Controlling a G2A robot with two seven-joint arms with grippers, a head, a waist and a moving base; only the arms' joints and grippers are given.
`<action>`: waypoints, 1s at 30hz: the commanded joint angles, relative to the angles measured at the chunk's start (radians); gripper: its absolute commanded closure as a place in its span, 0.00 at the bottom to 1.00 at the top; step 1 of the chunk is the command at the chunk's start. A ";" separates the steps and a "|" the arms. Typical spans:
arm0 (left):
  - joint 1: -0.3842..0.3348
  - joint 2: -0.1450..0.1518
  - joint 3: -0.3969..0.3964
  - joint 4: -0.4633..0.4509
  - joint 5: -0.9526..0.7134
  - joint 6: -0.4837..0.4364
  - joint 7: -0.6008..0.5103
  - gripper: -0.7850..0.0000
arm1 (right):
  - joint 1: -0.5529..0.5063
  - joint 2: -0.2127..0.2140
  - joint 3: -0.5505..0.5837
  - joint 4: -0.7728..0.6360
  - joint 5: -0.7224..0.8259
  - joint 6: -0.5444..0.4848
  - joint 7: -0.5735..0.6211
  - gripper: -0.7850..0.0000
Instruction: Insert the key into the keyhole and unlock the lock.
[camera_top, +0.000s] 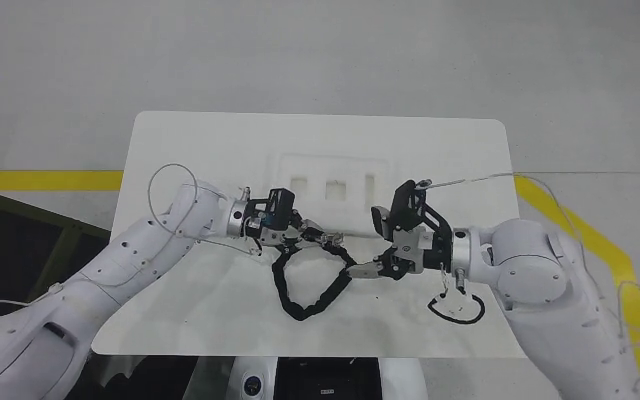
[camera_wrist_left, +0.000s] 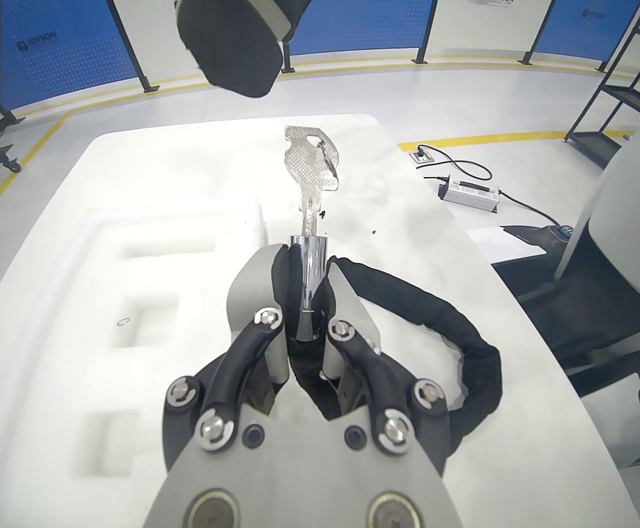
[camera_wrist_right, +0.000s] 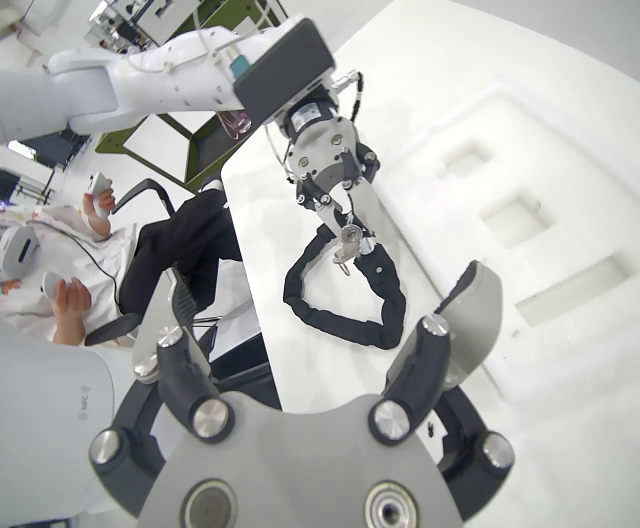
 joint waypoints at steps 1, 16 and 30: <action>-0.034 0.006 0.027 0.013 -0.038 0.000 -0.010 1.00 | 0.000 0.000 0.001 0.003 -0.002 -0.003 -0.001 0.00; -0.122 0.038 0.137 -0.003 -0.166 0.000 -0.045 1.00 | 0.044 -0.002 -0.042 0.001 -0.300 -0.219 -0.128 0.00; -0.146 0.054 0.178 -0.007 -0.214 0.000 -0.052 1.00 | 0.129 -0.016 -0.177 -0.013 -0.956 -0.395 -0.392 0.00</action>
